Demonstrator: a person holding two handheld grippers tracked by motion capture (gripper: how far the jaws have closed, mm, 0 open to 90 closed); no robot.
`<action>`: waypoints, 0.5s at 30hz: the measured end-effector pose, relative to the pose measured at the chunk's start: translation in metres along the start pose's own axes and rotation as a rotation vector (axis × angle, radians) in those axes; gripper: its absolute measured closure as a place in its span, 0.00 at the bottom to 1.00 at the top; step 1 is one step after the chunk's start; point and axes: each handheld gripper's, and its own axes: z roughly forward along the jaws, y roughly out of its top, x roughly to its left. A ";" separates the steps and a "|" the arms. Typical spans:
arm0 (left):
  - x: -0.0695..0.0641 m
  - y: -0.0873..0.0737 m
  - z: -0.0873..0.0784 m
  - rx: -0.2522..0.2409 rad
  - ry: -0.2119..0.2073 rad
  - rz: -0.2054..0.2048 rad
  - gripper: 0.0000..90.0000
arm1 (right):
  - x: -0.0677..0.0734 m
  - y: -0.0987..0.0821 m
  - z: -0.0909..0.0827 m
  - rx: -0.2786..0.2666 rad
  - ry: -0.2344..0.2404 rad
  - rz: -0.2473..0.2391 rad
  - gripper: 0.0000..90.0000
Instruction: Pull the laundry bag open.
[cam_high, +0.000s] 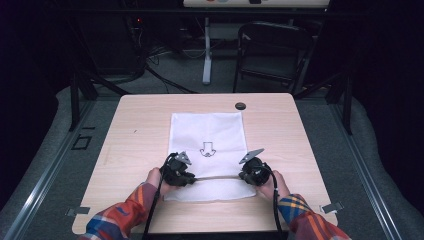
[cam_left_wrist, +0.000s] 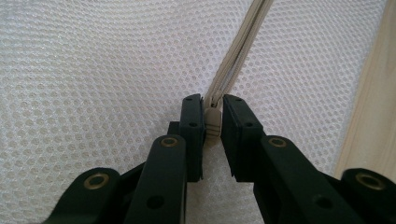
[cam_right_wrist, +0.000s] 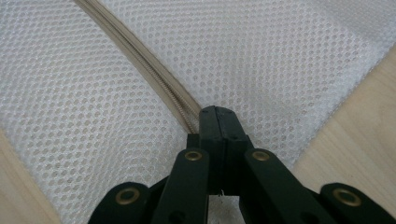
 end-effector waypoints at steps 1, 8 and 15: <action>0.000 0.000 0.000 -0.002 0.001 0.003 0.88 | 0.000 0.000 0.000 0.001 -0.001 -0.001 1.00; -0.001 0.002 0.003 -0.007 0.002 0.018 0.90 | 0.000 0.000 0.000 -0.001 0.001 0.001 1.00; -0.004 0.003 0.001 0.008 0.018 0.030 0.91 | 0.000 -0.001 0.001 -0.011 0.007 0.008 1.00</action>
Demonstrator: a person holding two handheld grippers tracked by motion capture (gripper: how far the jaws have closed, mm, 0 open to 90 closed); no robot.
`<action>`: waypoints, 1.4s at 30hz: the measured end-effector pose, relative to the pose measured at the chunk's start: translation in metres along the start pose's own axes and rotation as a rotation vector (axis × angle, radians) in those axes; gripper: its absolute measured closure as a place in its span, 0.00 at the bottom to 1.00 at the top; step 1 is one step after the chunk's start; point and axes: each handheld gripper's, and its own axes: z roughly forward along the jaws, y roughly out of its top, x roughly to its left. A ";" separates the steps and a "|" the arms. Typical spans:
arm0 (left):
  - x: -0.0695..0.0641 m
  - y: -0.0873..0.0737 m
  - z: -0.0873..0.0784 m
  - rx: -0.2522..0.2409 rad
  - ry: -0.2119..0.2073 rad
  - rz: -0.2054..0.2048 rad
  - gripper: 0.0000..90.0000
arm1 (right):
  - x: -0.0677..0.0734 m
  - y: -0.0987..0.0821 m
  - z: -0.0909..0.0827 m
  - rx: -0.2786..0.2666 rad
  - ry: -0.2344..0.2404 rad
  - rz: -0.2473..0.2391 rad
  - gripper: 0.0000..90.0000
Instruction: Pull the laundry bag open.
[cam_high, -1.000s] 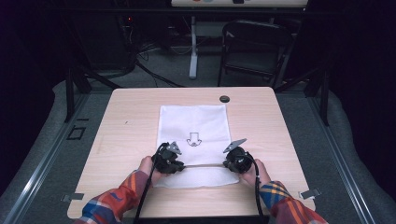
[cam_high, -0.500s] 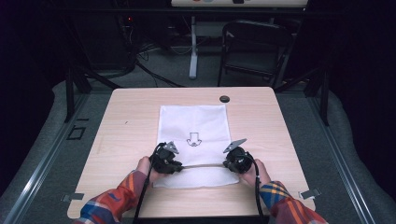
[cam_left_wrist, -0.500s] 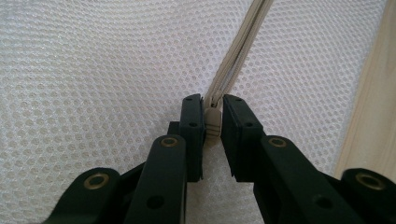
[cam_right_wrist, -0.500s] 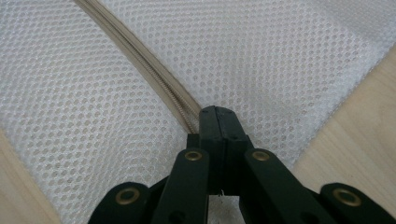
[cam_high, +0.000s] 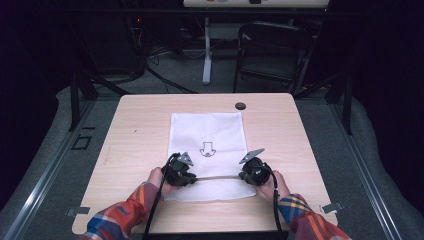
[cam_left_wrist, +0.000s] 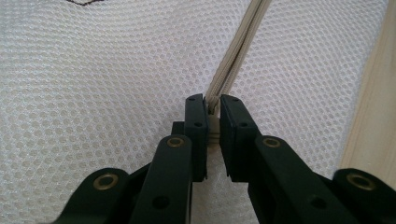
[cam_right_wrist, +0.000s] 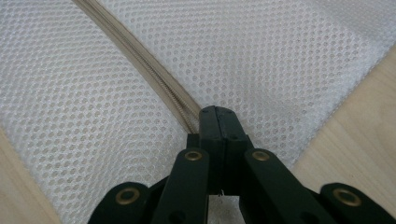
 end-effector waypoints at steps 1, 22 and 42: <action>0.000 0.000 -0.001 0.001 -0.001 0.004 0.91 | 0.000 0.000 0.000 0.000 -0.001 0.000 1.00; 0.014 -0.021 -0.022 0.011 0.035 -0.063 0.91 | -0.001 0.000 0.000 0.001 0.010 0.003 1.00; 0.024 -0.042 -0.041 0.001 0.066 -0.126 0.91 | -0.001 0.000 0.000 -0.005 0.010 0.005 1.00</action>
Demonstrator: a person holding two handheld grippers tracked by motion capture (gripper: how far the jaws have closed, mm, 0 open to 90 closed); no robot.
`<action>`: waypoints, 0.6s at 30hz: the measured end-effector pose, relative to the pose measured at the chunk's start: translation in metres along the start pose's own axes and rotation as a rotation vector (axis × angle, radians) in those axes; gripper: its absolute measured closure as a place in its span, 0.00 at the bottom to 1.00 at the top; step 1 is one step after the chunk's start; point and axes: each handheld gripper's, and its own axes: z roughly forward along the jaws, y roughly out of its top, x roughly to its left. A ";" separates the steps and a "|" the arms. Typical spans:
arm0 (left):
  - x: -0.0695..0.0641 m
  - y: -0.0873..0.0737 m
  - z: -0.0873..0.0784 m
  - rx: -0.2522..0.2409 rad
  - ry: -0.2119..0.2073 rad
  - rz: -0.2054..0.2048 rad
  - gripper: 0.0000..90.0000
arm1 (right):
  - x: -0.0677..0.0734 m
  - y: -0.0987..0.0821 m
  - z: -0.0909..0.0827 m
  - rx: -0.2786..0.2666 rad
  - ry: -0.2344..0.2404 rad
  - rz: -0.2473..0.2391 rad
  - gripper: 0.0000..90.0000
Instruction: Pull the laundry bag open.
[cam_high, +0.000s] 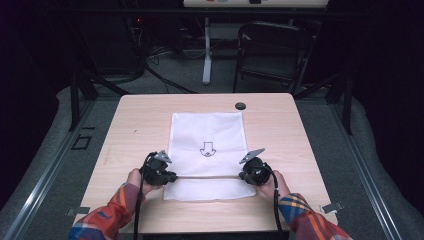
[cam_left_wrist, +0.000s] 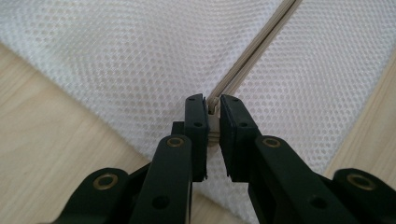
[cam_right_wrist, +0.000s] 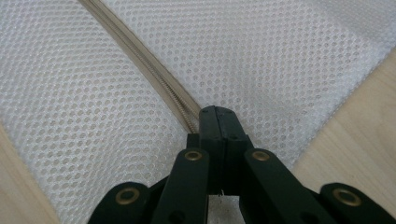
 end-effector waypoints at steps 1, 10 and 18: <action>0.001 -0.001 -0.001 -0.003 0.000 -0.006 0.91 | 0.000 0.000 0.000 0.000 0.000 -0.001 1.00; 0.008 -0.015 -0.014 -0.007 0.032 -0.034 0.91 | 0.000 0.001 0.000 0.009 -0.005 -0.003 1.00; 0.014 -0.027 -0.018 0.013 0.043 -0.066 0.91 | 0.000 0.001 0.000 0.010 0.000 0.001 1.00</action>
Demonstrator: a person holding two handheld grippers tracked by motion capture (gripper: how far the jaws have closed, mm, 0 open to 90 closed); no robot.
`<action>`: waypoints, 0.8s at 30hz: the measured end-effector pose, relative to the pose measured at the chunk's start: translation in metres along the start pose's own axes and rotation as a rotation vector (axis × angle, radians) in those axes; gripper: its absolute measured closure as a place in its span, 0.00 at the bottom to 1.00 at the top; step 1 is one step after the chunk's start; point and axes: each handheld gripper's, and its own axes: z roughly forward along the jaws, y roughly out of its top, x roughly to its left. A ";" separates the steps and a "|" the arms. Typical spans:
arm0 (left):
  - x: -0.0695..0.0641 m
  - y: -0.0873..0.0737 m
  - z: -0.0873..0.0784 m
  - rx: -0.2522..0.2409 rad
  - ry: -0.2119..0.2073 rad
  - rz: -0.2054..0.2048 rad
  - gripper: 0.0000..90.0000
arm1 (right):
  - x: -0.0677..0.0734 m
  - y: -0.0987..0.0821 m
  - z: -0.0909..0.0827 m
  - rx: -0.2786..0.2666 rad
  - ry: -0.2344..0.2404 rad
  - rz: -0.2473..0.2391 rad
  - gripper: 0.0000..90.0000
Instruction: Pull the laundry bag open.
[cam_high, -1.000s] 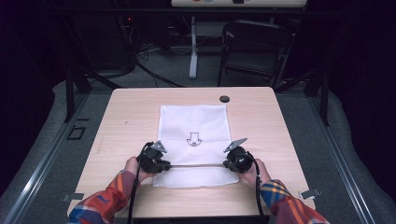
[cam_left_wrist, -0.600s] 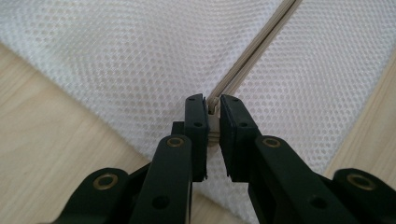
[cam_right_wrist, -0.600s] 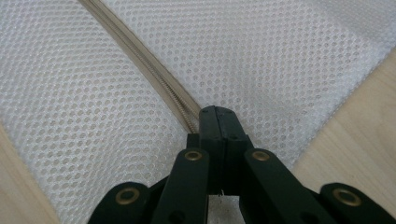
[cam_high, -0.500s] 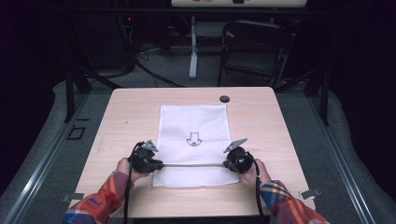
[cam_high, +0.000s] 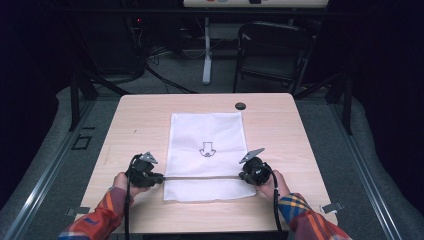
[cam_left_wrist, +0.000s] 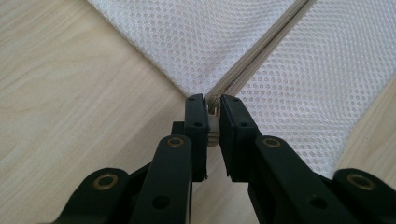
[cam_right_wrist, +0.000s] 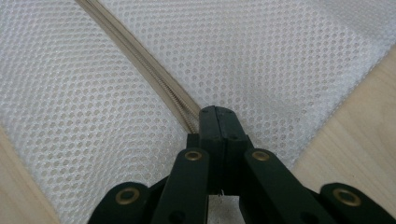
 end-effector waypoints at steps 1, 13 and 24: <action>0.000 0.000 0.000 0.001 0.001 0.001 0.91 | 0.000 0.000 0.000 0.002 0.001 -0.002 1.00; 0.000 0.006 0.001 -0.011 0.003 -0.023 0.48 | 0.002 0.008 -0.004 -0.008 -0.016 -0.022 0.60; 0.007 0.001 -0.016 -0.064 0.099 -0.078 0.11 | -0.019 -0.007 -0.044 -0.006 -0.037 0.050 0.08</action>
